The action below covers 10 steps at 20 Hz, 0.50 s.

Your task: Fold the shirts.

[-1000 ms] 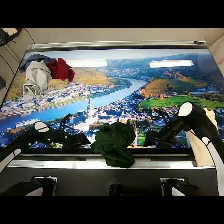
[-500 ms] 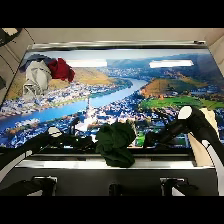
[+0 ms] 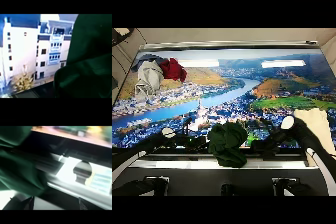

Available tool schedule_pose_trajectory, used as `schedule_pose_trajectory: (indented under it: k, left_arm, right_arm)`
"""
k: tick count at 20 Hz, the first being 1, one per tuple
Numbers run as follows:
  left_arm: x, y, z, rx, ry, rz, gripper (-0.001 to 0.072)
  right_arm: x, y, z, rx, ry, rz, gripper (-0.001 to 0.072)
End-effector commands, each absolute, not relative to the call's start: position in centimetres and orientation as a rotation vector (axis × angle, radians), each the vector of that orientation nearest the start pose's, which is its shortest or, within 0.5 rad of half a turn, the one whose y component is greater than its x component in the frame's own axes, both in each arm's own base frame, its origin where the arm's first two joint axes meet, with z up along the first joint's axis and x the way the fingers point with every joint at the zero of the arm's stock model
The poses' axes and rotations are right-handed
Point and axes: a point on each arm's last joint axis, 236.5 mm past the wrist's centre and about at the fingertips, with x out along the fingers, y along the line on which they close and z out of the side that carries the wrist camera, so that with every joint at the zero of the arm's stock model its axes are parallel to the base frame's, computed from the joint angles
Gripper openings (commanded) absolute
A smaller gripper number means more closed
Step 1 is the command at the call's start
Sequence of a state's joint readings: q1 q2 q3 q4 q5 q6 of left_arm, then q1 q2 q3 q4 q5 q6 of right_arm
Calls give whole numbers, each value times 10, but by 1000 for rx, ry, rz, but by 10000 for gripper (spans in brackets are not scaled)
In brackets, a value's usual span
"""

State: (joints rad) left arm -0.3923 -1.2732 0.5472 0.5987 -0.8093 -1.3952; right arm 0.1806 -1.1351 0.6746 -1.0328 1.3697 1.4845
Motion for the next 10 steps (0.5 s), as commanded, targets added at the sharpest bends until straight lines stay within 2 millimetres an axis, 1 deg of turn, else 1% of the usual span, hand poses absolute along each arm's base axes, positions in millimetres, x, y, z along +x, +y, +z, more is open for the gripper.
schedule_pose_trajectory:
  k: [1,2,4,5,6,7,8,9,10]
  left_arm:
    - [222,-247,-98,-641,1534,-484,35]
    - [222,-247,-96,-641,1530,-487,34]
    - [222,-247,-95,-641,1526,-489,34]
    - [222,-247,-95,-641,1526,-489,35]
    - [222,-247,-95,-642,1526,-489,35]
    - [222,-247,-95,-642,1526,-489,35]
    - [221,-248,-95,-641,1531,-492,35]
    - [220,-248,-94,-640,1532,-497,35]
    - [221,-248,-91,-629,1520,-512,35]
  right_arm:
    - [181,203,-74,385,1679,539,671]
    - [184,210,-76,375,1655,546,671]
    - [182,220,-80,399,1666,554,668]
    - [179,225,-79,432,1687,558,617]
    - [177,228,-78,455,1704,563,433]
    - [174,230,-76,463,1715,573,187]
    - [171,229,-74,450,1727,589,43]
    - [168,228,-71,416,1730,624,43]
    - [169,226,-66,377,1717,643,42]
